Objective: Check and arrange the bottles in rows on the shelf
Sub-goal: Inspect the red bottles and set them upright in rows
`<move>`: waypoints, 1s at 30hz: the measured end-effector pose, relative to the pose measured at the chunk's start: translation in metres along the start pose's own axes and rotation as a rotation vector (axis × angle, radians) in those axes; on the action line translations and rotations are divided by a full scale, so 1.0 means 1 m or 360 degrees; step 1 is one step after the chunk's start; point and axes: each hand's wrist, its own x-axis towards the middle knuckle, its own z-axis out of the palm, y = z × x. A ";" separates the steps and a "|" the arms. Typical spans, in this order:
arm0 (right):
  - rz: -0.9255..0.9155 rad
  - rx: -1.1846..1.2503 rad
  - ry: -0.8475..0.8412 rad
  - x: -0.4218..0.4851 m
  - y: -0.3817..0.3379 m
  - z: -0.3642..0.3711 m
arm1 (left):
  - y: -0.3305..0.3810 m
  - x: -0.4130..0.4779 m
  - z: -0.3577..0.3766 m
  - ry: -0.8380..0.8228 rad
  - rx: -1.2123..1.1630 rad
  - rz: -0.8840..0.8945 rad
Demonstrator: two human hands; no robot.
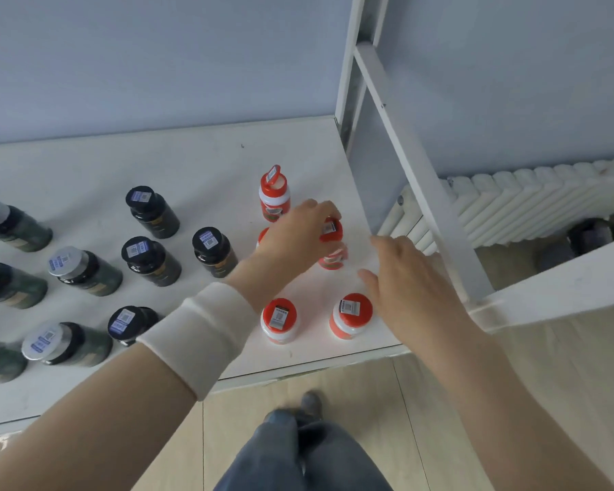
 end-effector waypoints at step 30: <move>0.0039 0.2390 -0.0090 -0.008 -0.015 0.000 | -0.030 -0.066 -0.060 -0.0150 -0.1752 0.0237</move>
